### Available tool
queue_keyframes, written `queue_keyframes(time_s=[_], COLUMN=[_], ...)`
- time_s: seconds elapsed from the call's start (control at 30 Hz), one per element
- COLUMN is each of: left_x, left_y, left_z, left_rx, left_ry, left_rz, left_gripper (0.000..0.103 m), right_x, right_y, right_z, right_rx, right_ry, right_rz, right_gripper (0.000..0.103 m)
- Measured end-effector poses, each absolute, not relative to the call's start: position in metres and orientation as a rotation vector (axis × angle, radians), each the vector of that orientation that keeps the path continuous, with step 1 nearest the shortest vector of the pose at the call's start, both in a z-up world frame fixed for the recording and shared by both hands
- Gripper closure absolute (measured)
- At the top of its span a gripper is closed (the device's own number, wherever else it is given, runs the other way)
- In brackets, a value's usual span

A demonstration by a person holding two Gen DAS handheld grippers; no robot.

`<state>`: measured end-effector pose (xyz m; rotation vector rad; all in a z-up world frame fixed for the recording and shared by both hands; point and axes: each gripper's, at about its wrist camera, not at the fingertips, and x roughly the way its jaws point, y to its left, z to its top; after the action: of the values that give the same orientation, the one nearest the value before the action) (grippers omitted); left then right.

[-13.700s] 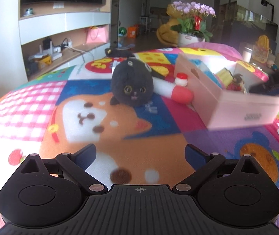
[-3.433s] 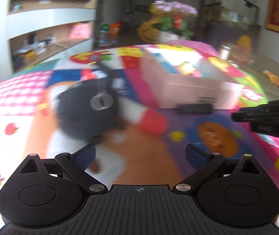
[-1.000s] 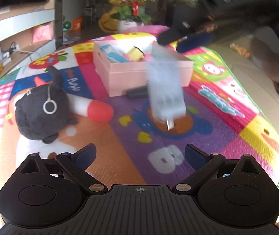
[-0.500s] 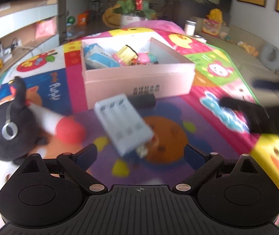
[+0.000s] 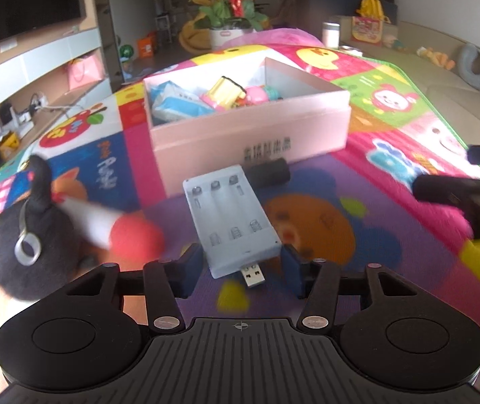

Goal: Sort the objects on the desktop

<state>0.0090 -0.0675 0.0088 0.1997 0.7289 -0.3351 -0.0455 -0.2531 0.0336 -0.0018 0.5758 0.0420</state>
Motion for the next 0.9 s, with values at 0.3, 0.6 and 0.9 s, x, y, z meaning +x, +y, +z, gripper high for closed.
queue_keyframes(time_s=[0.3,0.6,0.9], left_x=[-0.037,-0.007,-0.008], left_y=[-0.024,0.009,0.023], left_z=[0.012,0.007,0.0], left_rx=[0.193,0.131,0.044], left_ry=[0.749,0.708,0.718], left_rz=[-0.319,-0.106,-0.121], left_gripper=[0.027,0.011,0.004], right_x=[-0.039,-0.032,-0.011], right_y=[-0.241,-0.225,-0.21], right_z=[0.012,0.003,0.008], right_rx=[0.078,0.074,-0.032], right_ry=[0.685,0.761,0.814], right_rz=[0.098,0.114,0.162], right_gripper=[0.0,0.0,0.0])
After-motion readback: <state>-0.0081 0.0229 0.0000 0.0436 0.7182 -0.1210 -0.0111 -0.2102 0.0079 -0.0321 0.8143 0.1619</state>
